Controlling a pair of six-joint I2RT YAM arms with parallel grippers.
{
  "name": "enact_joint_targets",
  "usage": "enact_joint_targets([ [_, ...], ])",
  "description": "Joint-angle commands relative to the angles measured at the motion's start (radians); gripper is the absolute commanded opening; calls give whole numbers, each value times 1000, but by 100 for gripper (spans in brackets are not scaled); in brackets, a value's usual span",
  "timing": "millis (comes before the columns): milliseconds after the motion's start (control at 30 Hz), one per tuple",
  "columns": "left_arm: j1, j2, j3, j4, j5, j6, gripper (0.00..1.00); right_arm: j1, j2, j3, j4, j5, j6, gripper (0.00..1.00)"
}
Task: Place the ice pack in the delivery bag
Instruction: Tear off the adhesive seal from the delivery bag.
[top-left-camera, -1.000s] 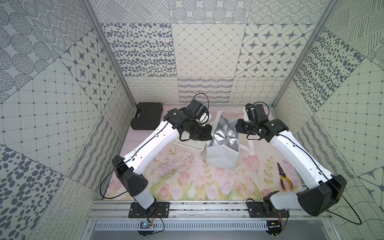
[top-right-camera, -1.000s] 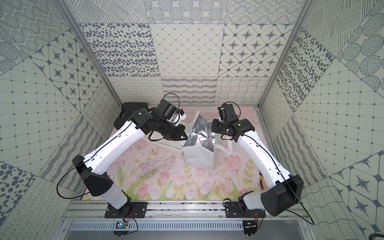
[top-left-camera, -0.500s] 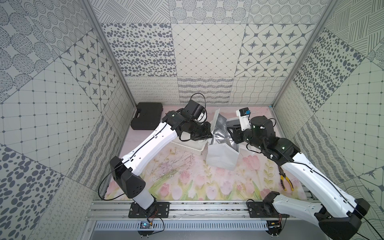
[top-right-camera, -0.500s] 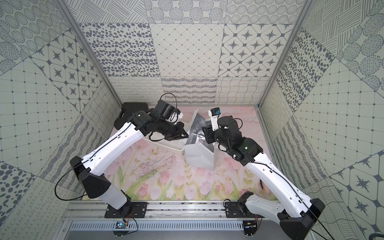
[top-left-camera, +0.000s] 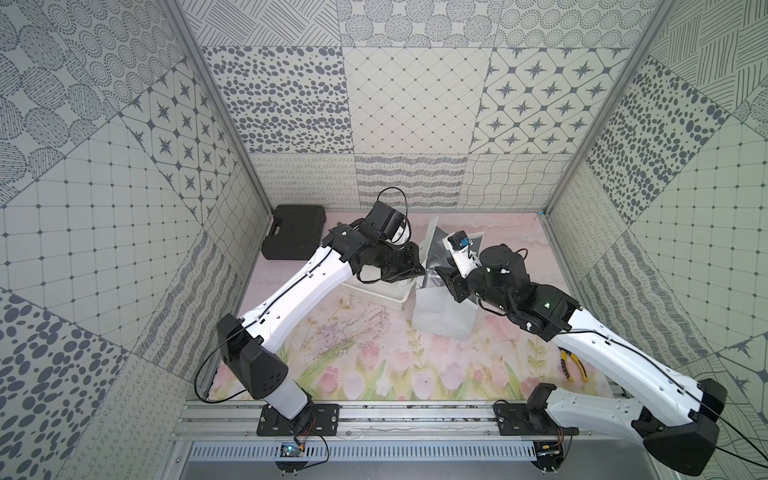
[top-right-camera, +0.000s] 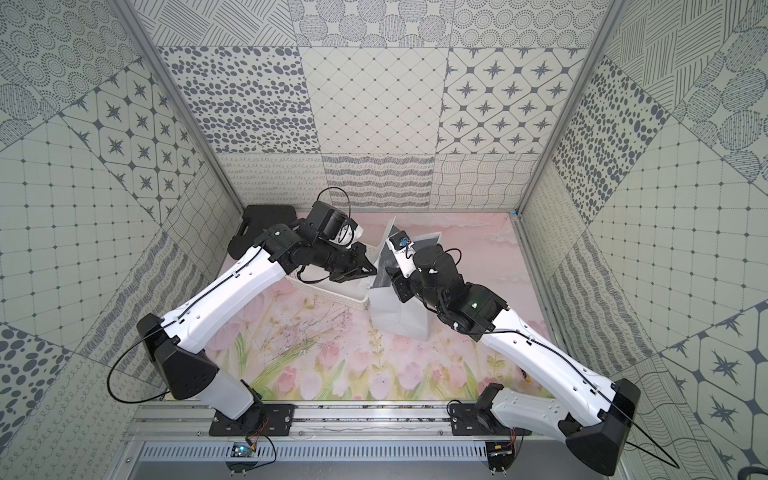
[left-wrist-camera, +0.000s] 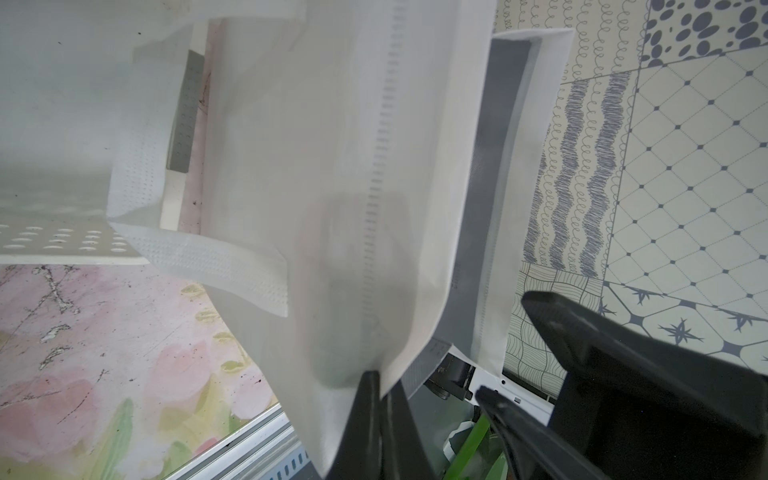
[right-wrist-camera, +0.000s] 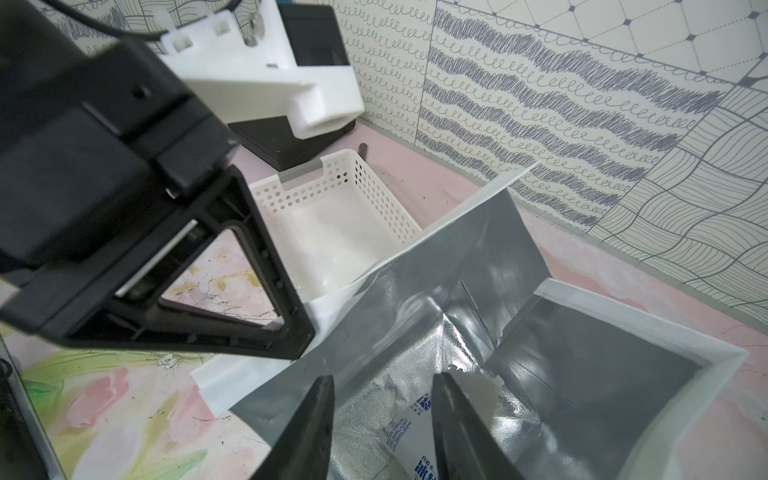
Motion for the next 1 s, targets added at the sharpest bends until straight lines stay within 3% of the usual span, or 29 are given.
enact_joint_targets([
  [0, 6, 7, 10, 23, 26, -13, 0, 18, 8, -9, 61, 5, -37, 43],
  [400, 30, 5, 4, 42, 55, -41, 0, 172, 20, -47, 138, 83, -240, 42],
  [967, 41, 20, 6, 38, 80, -39, 0, 175, 10, -98, 149, 145, -298, 40],
])
